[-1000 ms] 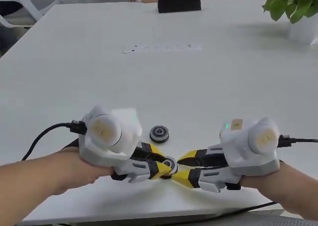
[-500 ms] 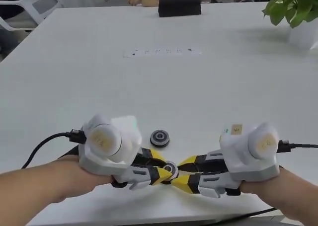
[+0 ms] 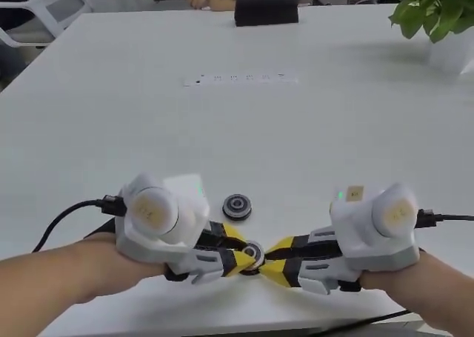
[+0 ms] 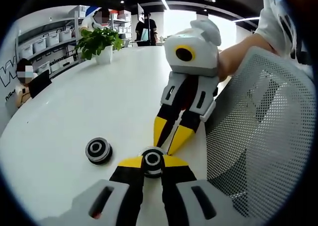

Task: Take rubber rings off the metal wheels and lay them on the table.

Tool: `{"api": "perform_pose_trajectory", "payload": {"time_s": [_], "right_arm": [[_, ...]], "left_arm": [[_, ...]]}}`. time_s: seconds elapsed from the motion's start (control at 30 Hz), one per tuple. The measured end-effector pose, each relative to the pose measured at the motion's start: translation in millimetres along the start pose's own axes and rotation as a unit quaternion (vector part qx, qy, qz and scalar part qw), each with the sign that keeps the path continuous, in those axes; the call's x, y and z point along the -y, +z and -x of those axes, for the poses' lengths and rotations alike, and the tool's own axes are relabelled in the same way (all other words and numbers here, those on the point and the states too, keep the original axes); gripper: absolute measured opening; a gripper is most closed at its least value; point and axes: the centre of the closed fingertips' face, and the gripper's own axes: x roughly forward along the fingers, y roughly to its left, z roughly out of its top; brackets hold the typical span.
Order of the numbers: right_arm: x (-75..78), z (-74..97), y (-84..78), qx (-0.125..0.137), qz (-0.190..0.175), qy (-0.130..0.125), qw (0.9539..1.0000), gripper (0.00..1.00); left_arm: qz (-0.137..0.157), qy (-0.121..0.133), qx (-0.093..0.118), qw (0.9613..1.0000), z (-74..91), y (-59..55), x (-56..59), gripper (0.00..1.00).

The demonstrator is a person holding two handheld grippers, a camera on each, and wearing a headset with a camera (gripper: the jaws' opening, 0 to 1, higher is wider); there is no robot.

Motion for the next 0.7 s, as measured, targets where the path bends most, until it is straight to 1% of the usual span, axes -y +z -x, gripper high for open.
{"api": "perform_pose_trajectory", "payload": {"time_s": [0.1, 0.3, 0.4, 0.5, 0.53, 0.63, 0.7], "right_arm": [[-0.3, 0.5, 0.0, 0.000, -0.004, -0.001, 1.0000, 0.08], [-0.8, 1.4, -1.5, 0.000, -0.019, 0.000, 0.9998, 0.02], [-0.2, 1.7, -1.5, 0.001, -0.025, -0.004, 0.9997, 0.01], [0.8, 2.8, -1.5, 0.002, -0.044, -0.008, 0.9990, 0.00], [3.1, 3.5, -1.3, 0.004, -0.047, -0.013, 0.9988, 0.00], [3.4, 5.0, -1.4, 0.010, -0.068, -0.014, 0.9975, 0.00], [3.5, 5.5, -1.0, 0.013, -0.073, -0.015, 0.9972, 0.00]], "left_arm": [[0.000, 0.000, 0.001, 1.0000, -0.1, 0.0, 0.0, 0.07], [-0.001, -0.001, 0.000, 1.0000, -0.3, 0.1, 0.1, 0.07], [-0.001, -0.001, 0.000, 1.0000, -0.2, 0.2, 0.2, 0.07], [-0.004, -0.002, 0.000, 1.0000, -0.1, 0.2, 0.3, 0.07], [-0.004, -0.002, 0.000, 1.0000, 0.0, 0.3, 0.4, 0.07], [-0.003, -0.002, 0.001, 1.0000, 0.1, 0.3, 0.5, 0.07], [-0.003, -0.001, 0.002, 1.0000, 0.2, 0.3, 0.5, 0.07]]}}
